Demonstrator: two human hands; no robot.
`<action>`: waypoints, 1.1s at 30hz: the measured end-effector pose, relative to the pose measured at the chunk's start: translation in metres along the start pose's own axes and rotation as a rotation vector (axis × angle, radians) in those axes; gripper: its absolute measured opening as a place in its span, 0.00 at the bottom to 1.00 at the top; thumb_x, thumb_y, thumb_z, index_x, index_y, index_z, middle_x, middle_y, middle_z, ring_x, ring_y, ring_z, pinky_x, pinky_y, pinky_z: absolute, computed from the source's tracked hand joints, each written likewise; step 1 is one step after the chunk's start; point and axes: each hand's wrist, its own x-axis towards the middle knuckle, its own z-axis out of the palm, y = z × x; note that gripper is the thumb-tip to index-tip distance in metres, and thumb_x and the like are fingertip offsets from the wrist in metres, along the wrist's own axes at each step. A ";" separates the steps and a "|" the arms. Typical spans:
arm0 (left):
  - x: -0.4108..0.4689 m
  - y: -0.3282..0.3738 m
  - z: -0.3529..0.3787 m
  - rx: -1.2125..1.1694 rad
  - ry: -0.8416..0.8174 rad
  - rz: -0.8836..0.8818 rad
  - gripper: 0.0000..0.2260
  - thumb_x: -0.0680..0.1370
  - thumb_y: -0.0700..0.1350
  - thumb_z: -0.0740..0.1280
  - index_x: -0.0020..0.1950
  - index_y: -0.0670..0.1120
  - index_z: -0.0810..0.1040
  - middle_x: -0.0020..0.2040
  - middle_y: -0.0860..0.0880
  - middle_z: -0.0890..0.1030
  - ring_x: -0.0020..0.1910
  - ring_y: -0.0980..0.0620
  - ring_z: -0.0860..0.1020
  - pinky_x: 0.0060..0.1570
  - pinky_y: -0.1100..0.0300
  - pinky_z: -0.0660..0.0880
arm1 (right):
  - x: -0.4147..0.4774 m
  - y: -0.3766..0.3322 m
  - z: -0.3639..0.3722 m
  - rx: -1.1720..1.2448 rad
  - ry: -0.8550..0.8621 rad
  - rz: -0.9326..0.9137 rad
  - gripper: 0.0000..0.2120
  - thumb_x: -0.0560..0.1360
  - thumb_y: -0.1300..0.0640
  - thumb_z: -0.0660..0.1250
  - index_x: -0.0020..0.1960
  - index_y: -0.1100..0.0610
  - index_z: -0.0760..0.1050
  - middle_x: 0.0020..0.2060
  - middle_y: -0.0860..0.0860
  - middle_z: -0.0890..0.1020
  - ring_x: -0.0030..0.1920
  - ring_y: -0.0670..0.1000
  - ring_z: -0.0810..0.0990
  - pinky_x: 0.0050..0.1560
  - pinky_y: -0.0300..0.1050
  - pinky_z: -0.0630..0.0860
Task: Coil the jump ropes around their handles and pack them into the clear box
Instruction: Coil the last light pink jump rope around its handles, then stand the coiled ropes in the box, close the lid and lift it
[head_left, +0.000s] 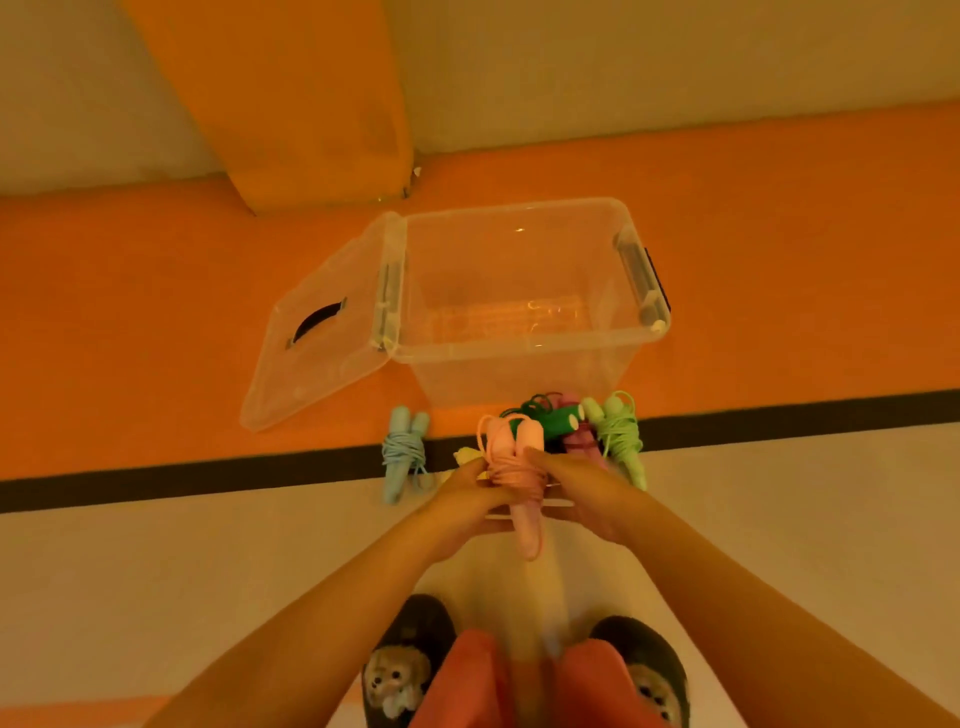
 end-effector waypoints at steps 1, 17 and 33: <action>0.012 -0.010 0.000 0.014 0.029 -0.001 0.16 0.73 0.33 0.70 0.58 0.42 0.73 0.49 0.43 0.82 0.45 0.48 0.83 0.43 0.55 0.81 | 0.009 0.012 -0.001 -0.033 -0.007 -0.020 0.08 0.76 0.53 0.67 0.52 0.54 0.77 0.49 0.51 0.82 0.54 0.51 0.79 0.59 0.51 0.74; 0.072 -0.078 -0.019 -0.413 0.285 -0.257 0.11 0.78 0.46 0.67 0.57 0.41 0.76 0.55 0.41 0.79 0.54 0.45 0.78 0.54 0.54 0.75 | 0.059 0.092 -0.014 -0.133 0.149 -0.117 0.15 0.71 0.66 0.70 0.55 0.60 0.69 0.47 0.53 0.78 0.46 0.48 0.77 0.45 0.37 0.74; 0.089 -0.066 -0.053 -0.492 0.418 -0.164 0.11 0.77 0.39 0.68 0.59 0.42 0.74 0.47 0.44 0.80 0.44 0.48 0.79 0.42 0.54 0.78 | 0.072 0.078 -0.012 0.053 0.318 -0.179 0.10 0.73 0.61 0.69 0.54 0.63 0.75 0.43 0.53 0.80 0.43 0.50 0.78 0.43 0.44 0.75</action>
